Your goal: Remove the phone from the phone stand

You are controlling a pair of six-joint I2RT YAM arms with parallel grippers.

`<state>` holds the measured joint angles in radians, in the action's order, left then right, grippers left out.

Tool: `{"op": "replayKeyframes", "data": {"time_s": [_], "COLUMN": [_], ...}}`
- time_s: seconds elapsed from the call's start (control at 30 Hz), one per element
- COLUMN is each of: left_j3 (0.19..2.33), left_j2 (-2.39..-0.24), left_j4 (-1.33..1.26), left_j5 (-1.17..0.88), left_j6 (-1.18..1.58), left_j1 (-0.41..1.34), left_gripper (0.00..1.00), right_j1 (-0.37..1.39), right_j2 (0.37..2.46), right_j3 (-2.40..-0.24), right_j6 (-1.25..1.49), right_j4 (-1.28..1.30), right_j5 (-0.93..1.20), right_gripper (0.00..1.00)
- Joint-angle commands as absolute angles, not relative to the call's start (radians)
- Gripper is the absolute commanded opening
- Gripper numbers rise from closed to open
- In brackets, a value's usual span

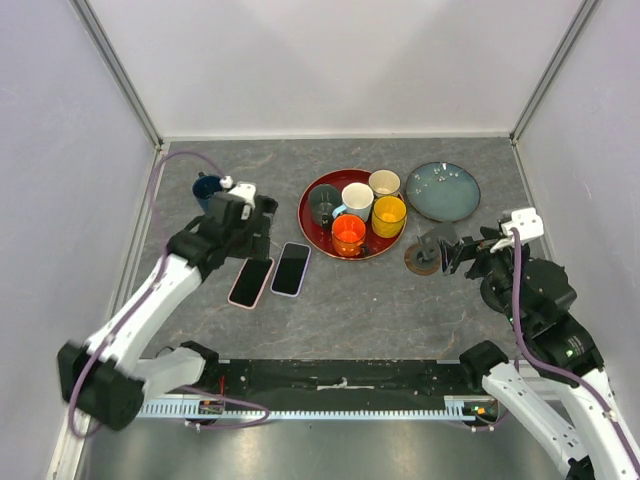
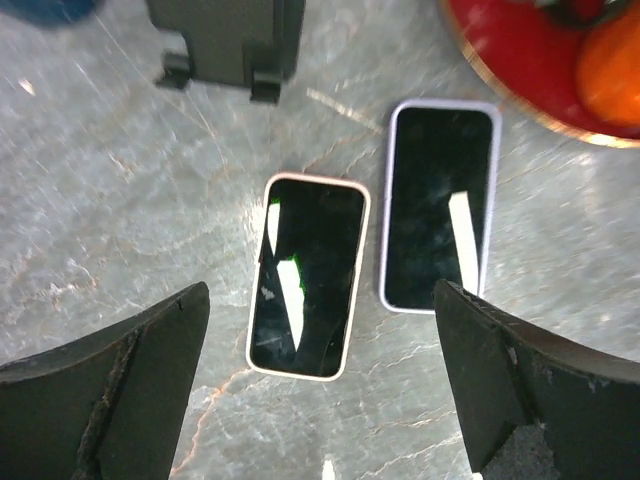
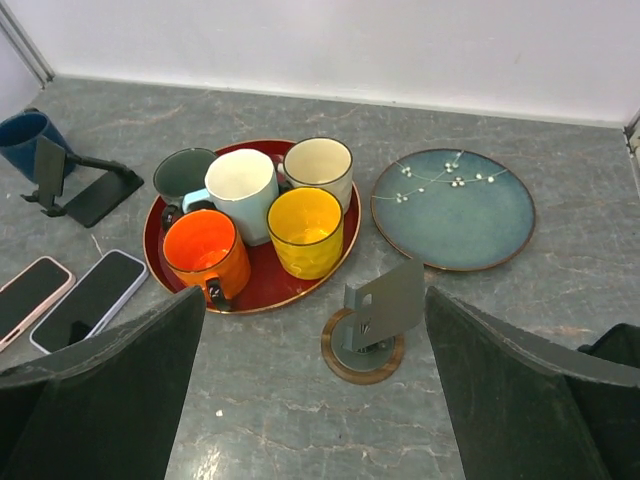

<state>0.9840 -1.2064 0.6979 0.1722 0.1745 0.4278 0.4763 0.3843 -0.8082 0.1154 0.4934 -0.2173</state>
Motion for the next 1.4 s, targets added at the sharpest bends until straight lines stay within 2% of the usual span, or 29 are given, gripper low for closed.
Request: {"op": "replayKeyframes", "data": {"time_s": [0.0,0.3,0.47,0.6,0.73,0.83,1.03,1.37], "left_j3": [0.91,0.743,0.67,0.65,0.644,0.632,0.624,0.617], "left_j2": [-0.981,-0.605,-0.471,-0.414,-0.387,-0.359,-0.325,-0.287], "left_j4": [0.542,0.368,0.308,0.301,0.308,0.305,0.31,0.328], "left_j5": [0.132,0.06,0.043,0.034,0.008,0.009,0.035,0.095], "left_j6": [0.187,0.176,0.181,0.192,0.213,0.212,0.206,0.204], "left_j1": [0.426,0.426,0.426,0.426,0.428,0.442,0.498,0.568], "left_gripper": [1.0,1.0,1.0,1.0,1.0,0.99,0.99,0.99], "right_j1": [0.482,0.482,0.48,0.471,0.382,0.211,0.14,0.005], "right_j2": [0.48,0.741,0.871,0.943,1.014,1.043,1.071,1.072], "right_j3": [-0.986,-1.284,-1.344,-1.37,-1.384,-1.391,-1.376,-1.275], "right_j6": [0.109,0.254,0.324,0.359,0.353,0.299,0.287,0.265], "right_j4": [0.622,0.963,1.098,1.193,1.229,1.218,1.177,1.109], "right_j5": [-0.256,-0.471,-0.544,-0.702,-0.704,-0.69,-0.721,-0.52], "right_gripper": [0.98,0.98,0.98,0.98,0.98,0.98,0.98,0.98]}}
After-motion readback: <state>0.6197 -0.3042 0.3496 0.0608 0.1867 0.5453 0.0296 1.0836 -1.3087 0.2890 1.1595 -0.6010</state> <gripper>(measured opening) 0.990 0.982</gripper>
